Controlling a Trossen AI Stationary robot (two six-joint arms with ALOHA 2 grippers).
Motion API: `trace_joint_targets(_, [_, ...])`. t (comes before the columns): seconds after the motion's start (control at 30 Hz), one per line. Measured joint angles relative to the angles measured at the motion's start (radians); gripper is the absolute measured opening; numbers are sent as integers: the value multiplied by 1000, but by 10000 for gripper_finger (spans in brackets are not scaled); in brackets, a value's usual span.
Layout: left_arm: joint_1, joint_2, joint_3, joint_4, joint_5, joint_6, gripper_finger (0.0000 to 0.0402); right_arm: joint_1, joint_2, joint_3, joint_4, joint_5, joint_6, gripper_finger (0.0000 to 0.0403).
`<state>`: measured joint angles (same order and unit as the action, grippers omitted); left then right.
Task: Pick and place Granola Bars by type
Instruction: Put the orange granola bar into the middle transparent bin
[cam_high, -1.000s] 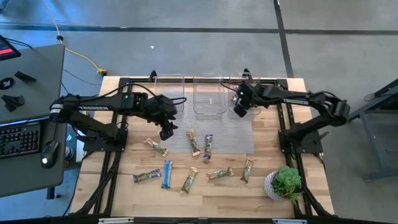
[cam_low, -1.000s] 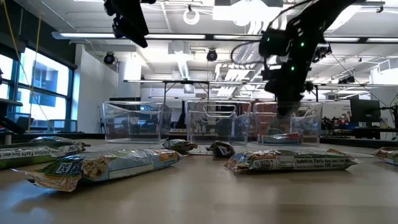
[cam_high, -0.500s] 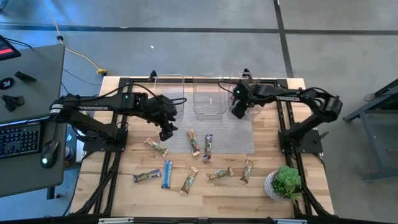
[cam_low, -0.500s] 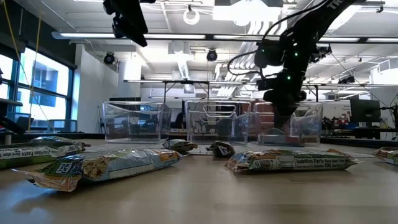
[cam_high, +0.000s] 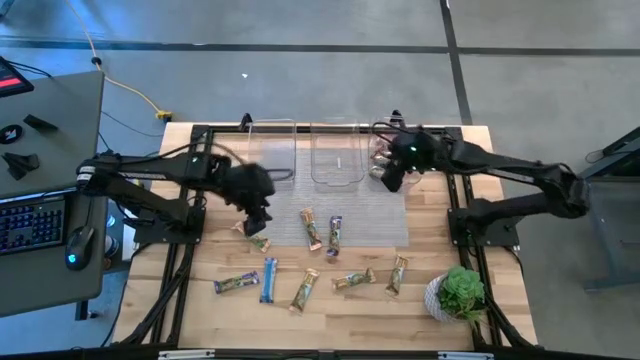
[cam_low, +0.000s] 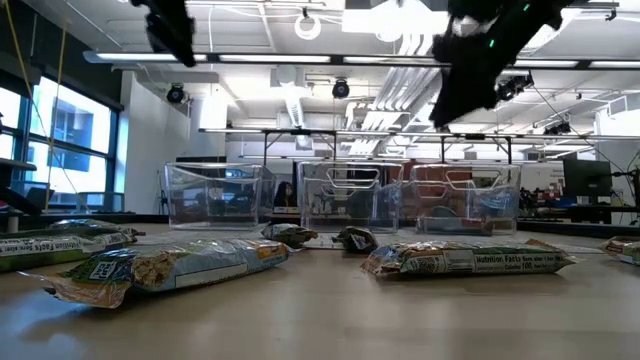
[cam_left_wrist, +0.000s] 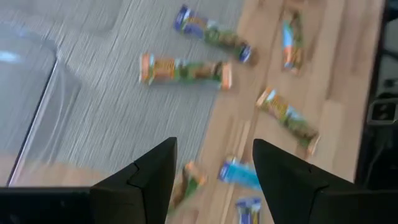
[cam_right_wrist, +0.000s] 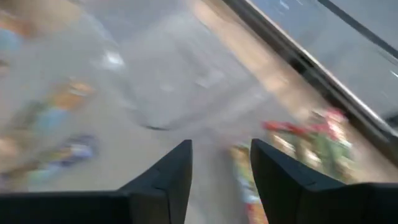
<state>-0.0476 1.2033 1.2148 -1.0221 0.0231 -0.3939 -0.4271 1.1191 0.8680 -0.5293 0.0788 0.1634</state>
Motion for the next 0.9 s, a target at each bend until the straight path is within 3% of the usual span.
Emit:
trace_joint_targets(0.23, [-323, -50, -74, 10, -272, -282, 206, 193, -128, 0, 20, -80, 71, 139])
trace_joint_targets(0.4, [-536, -61, -213, -13, -522, -636, 206, 353, -135, 1, 71, -85, 72, 140])
trace_joint_targets(0.5, [-618, -63, -311, 10, -590, -803, 206, 445, -119, 1, 122, -70, 58, 140])
trace_joint_targets(0.57, [-648, -62, -371, 70, -588, -834, 206, 495, -103, 1, 160, -62, 46, 140])
trace_joint_targets(0.73, [-653, -60, -483, 432, -575, -766, 206, 581, -79, 1, 194, -51, 42, 140])
trace_joint_targets(0.9, [-653, -43, -537, 709, -691, -643, 206, 634, -52, 1, 189, 17, 44, 140])
